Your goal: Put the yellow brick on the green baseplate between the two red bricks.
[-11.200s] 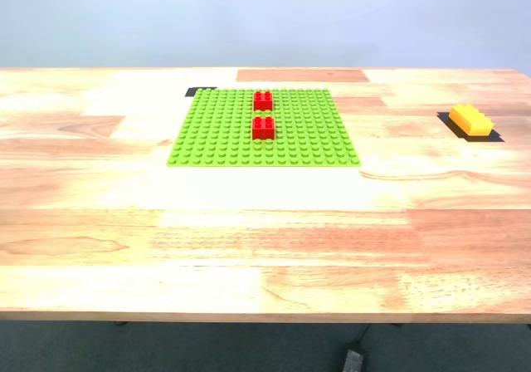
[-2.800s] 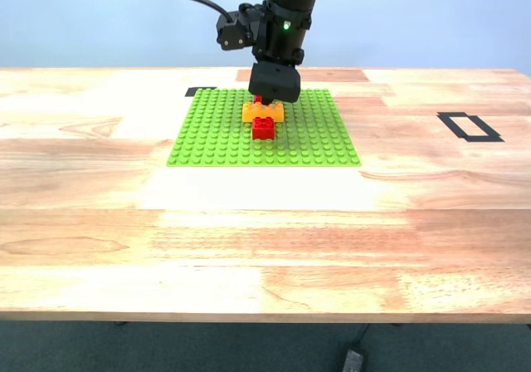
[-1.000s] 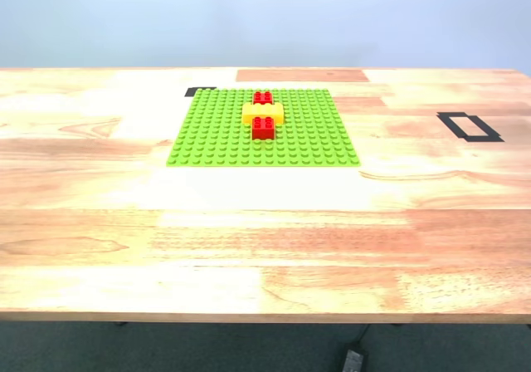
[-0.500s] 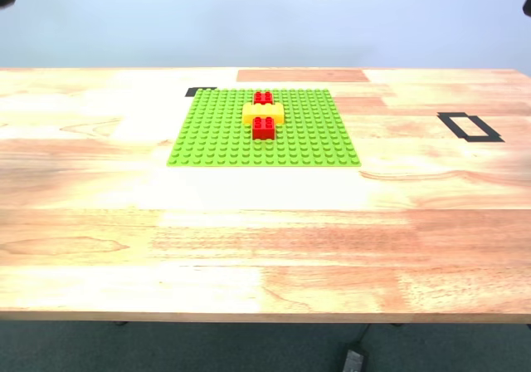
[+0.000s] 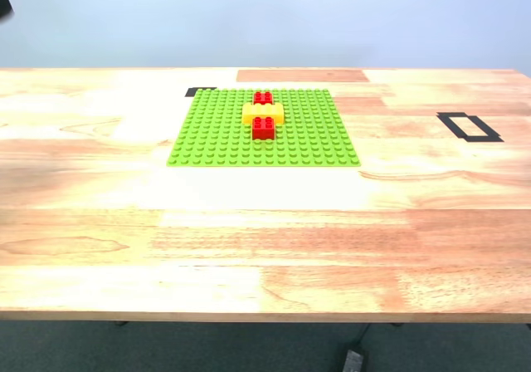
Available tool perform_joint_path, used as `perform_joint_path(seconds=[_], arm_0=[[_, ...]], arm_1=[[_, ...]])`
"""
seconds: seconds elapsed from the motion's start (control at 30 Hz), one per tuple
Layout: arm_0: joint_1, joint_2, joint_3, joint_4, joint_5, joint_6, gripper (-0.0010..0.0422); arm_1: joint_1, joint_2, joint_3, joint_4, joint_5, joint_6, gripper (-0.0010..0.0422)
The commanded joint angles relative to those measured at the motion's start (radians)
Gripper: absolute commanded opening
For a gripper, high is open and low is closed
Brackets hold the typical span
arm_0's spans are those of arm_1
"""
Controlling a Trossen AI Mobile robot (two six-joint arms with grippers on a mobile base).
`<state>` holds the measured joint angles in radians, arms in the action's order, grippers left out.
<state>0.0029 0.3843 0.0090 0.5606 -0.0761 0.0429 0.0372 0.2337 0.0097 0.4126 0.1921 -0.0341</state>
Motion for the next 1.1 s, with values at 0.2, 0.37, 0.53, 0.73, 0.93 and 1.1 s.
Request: perform_joint_path(seconds=[0.2,0.37,0.53,0.73,0.93,1.1], arm_0=[[0.001,-0.013,-0.002,0.016,0.002,-0.045,0.0],[0.001,-0.016,-0.001,-0.076,0.001,-0.038,0.0],[0.002,-0.016,0.001,-0.084,0.001,-0.036,0.0],[0.002,-0.016,0.003,-0.083,0.001,-0.036,0.0],[0.002,-0.015,0.006,-0.121,0.001,-0.036,0.0],[0.002,-0.015,0.011,-0.134,0.002,-0.036,0.0]], arm_1=[[0.001,-0.102,0.0,-0.051,-0.002,-0.021,-0.0001],[0.001,-0.13,0.0,-0.108,-0.001,-0.025,-0.0001],[0.001,-0.129,0.0,-0.108,-0.001,-0.027,-0.0001],[0.001,-0.129,0.0,-0.108,-0.002,-0.026,0.0],[0.001,-0.129,0.0,-0.107,-0.002,-0.026,0.0],[0.001,-0.129,0.0,-0.107,-0.002,-0.022,0.0]])
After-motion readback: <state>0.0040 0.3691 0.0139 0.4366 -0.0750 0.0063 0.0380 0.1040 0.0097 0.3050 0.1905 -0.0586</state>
